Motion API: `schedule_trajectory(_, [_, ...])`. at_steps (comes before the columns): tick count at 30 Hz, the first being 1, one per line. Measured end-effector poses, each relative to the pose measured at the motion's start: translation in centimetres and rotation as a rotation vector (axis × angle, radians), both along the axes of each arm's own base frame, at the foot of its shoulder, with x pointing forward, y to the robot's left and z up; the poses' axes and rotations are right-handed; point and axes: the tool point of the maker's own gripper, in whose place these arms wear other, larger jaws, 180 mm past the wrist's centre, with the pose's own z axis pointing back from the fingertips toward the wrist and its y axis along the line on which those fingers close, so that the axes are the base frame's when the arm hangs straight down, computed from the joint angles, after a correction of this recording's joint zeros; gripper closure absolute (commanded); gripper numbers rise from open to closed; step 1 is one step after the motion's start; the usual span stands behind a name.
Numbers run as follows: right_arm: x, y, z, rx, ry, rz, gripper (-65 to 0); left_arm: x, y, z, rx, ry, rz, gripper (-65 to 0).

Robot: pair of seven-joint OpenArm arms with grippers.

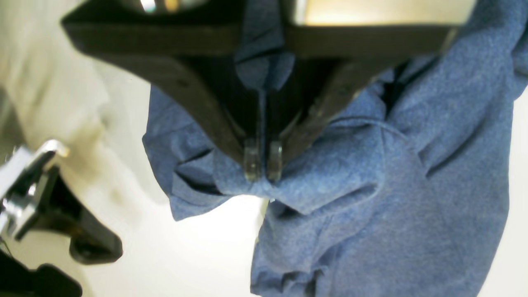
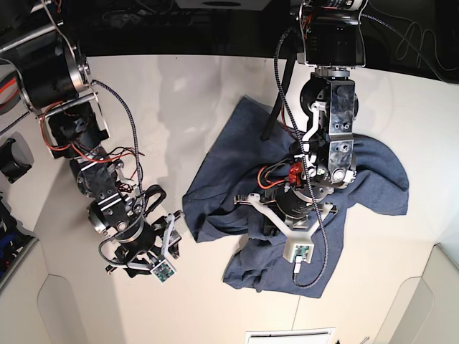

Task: Layout the t-shirt on the table in an organized manner, then fold the t-shirt properly
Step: 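Grasp a t-shirt edge with the right gripper beside the left gripper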

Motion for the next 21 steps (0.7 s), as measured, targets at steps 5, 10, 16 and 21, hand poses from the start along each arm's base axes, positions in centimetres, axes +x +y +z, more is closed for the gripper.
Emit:
schedule_trajectory(5, [1.0,-0.2,-0.1,0.008,0.017,0.006,-35.0,0.0,-0.3,0.1,-0.020,-0.003,-0.011,0.0])
schedule_trajectory(10, [-0.2,3.2,-1.5,0.025,0.079,0.096,-35.0,0.0,-0.3,0.2,-0.020,-0.004,-0.011,0.0])
schedule_trajectory(16, [-1.8,4.9,-3.4,-0.102,0.112,0.211,-35.0,0.0,-0.3,0.2,-0.019,-0.004,-0.011,0.0])
schedule_trajectory(21, [-1.5,4.4,-3.2,-0.138,0.103,0.217,-34.9,0.0,-0.3,0.1,-0.019,-0.001,-0.011,0.0])
